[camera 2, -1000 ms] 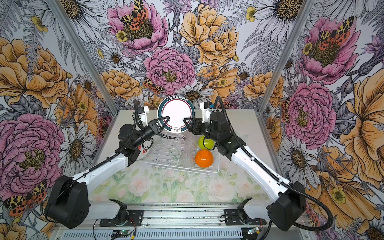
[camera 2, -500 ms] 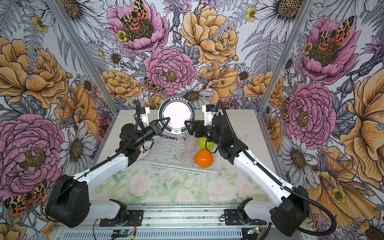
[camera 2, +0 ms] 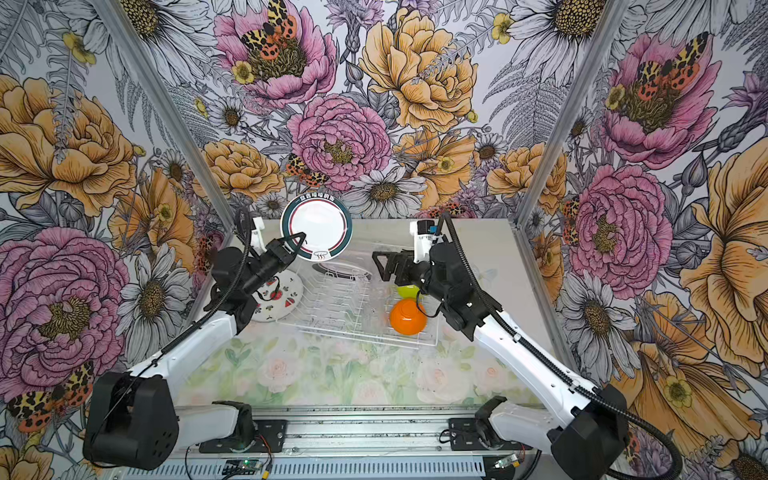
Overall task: Unload the mixed dishes from the dish rack
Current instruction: 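Carry the plate toward the table with the left gripper while the right gripper releases, then lower the plate onto the watermelon plate with the left gripper while the right withdraws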
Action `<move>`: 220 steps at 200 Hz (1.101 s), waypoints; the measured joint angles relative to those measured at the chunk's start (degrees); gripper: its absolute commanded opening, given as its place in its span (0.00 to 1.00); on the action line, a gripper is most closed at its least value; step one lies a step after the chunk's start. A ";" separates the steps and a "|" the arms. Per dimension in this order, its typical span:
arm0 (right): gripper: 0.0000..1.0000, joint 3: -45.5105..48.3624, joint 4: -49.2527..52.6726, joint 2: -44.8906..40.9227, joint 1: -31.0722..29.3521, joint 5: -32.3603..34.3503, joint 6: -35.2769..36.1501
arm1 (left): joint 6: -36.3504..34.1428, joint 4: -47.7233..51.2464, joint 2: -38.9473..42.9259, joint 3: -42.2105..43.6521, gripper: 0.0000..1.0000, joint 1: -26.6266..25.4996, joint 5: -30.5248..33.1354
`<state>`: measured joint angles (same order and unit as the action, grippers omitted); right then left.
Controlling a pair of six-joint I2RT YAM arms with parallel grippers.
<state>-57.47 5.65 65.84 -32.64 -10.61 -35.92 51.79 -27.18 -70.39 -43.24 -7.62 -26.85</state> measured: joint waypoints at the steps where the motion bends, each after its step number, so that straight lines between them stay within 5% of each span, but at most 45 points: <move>1: 0.96 0.04 0.00 -0.04 0.00 0.04 -0.02 | 0.02 0.09 0.11 0.07 0.00 0.07 0.09; 145: 0.95 3.08 -0.31 -1.73 0.00 1.38 1.49 | -1.03 33.14 34.97 16.41 0.00 16.17 24.06; 220: 0.94 7.17 -0.79 -6.36 0.00 3.19 2.05 | -1.25 38.95 32.46 16.44 0.00 20.06 29.33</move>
<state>-50.30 4.86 59.48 -32.64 -7.42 -33.87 50.54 11.77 -37.93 -26.81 12.45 2.48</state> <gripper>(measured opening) 0.944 0.105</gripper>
